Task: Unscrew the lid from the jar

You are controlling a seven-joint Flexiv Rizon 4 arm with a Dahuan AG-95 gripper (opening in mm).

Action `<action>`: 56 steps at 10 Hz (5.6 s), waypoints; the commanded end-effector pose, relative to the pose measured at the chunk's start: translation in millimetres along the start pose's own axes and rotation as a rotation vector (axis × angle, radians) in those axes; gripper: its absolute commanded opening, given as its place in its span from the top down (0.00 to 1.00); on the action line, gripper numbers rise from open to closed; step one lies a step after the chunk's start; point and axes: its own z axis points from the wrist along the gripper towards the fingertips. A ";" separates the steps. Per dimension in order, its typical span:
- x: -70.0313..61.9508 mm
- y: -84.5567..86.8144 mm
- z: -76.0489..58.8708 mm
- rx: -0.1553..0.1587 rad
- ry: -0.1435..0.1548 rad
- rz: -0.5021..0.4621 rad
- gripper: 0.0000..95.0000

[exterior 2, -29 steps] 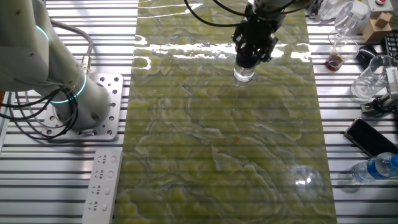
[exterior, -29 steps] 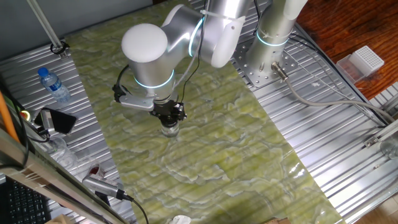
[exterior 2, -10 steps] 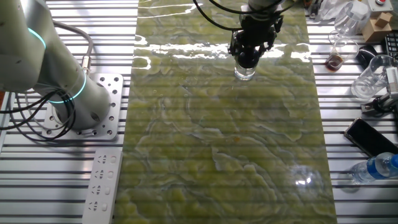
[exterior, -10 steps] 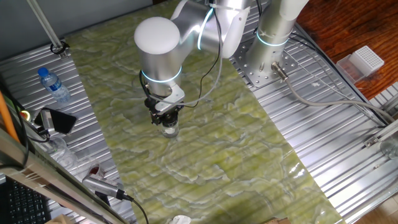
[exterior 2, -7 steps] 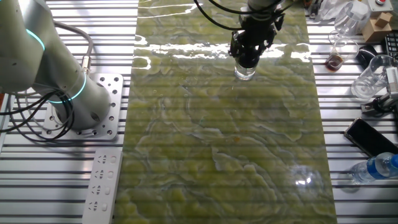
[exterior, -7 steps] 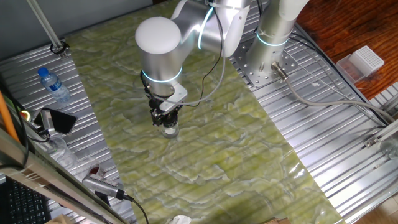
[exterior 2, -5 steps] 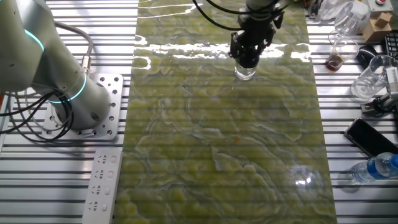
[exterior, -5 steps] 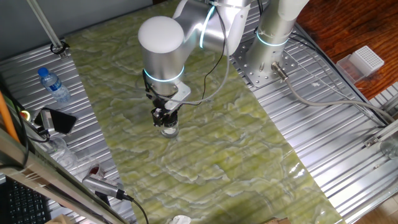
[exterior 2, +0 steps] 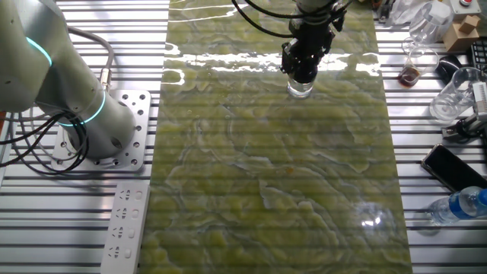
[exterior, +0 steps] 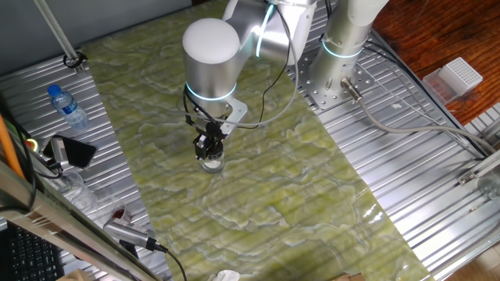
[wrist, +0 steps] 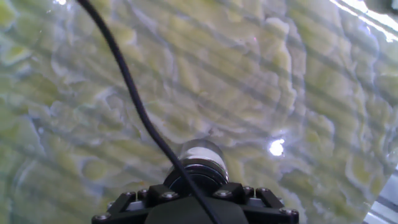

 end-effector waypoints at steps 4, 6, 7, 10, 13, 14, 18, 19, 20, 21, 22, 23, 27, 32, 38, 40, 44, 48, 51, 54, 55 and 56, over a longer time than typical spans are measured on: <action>0.2 -0.2 -0.1 -0.009 0.001 0.057 0.40; 0.2 -0.2 0.0 -0.009 0.008 0.064 0.00; 0.2 -0.2 0.0 -0.010 0.012 0.070 0.00; 0.2 -0.2 0.0 -0.015 0.009 0.096 0.00; 0.2 -0.2 0.0 -0.013 0.007 0.180 0.00; 0.2 -0.2 0.0 -0.005 0.004 0.215 0.40; 0.2 -0.2 -0.1 -0.008 0.000 0.292 1.00; 0.2 -0.2 -0.1 -0.009 0.000 0.304 1.00; 0.2 -0.2 -0.1 -0.010 0.000 0.313 1.00; 0.3 -0.2 -0.5 -0.010 -0.001 0.323 1.00; 0.7 -0.6 -4.4 -0.015 0.002 0.336 1.00; 1.0 -0.7 -6.6 -0.019 0.003 0.338 1.00; 0.9 -0.6 -6.4 -0.021 0.001 0.347 1.00; 0.6 -0.3 -4.1 -0.020 0.004 0.351 1.00; 0.6 -0.3 -4.0 -0.021 0.002 0.354 0.40; 0.5 -0.2 -3.5 -0.021 0.002 0.359 0.40; -0.1 0.3 0.4 -0.021 0.003 0.373 0.20; -0.1 0.3 0.4 -0.024 0.003 0.385 0.00; 0.1 0.8 -2.3 -0.073 -0.015 0.425 0.40; 0.1 2.4 -5.8 -0.075 -0.017 0.463 0.80; 0.1 2.7 -6.4 -0.075 -0.016 0.470 0.80; 0.1 2.9 -6.5 -0.075 -0.016 0.482 0.80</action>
